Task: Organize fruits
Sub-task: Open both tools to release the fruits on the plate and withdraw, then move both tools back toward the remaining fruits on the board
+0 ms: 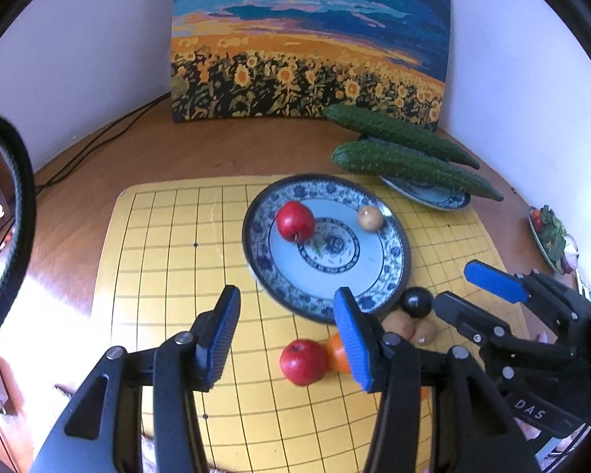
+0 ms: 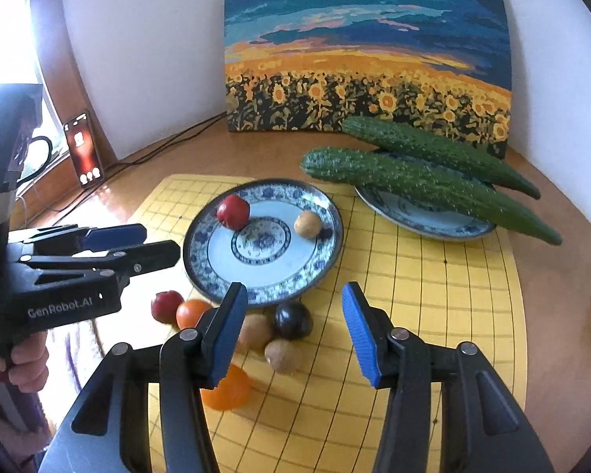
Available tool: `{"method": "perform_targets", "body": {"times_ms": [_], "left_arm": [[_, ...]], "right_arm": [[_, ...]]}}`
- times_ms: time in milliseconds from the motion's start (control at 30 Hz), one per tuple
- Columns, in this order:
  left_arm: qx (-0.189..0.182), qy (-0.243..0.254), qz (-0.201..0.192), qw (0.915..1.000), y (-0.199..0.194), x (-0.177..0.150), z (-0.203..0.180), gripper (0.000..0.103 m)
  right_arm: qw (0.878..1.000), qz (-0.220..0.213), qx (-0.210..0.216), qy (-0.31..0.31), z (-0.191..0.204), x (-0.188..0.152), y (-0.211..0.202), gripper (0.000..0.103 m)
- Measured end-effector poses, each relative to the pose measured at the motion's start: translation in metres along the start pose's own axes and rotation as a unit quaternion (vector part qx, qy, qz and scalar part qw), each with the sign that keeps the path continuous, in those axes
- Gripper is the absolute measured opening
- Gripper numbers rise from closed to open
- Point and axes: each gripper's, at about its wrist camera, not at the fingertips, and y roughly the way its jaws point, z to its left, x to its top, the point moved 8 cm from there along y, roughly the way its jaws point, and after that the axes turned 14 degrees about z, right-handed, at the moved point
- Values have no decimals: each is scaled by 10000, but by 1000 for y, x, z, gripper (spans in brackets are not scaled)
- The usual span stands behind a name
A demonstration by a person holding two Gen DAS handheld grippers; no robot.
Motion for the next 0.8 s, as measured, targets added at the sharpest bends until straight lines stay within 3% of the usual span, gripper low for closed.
{"method": "perform_targets", "body": {"times_ms": [800], "left_arm": [[20, 137, 166, 9998, 14, -49, -7, 52]], "right_arm": [[9996, 256, -147, 48, -7, -41, 14, 51]]}}
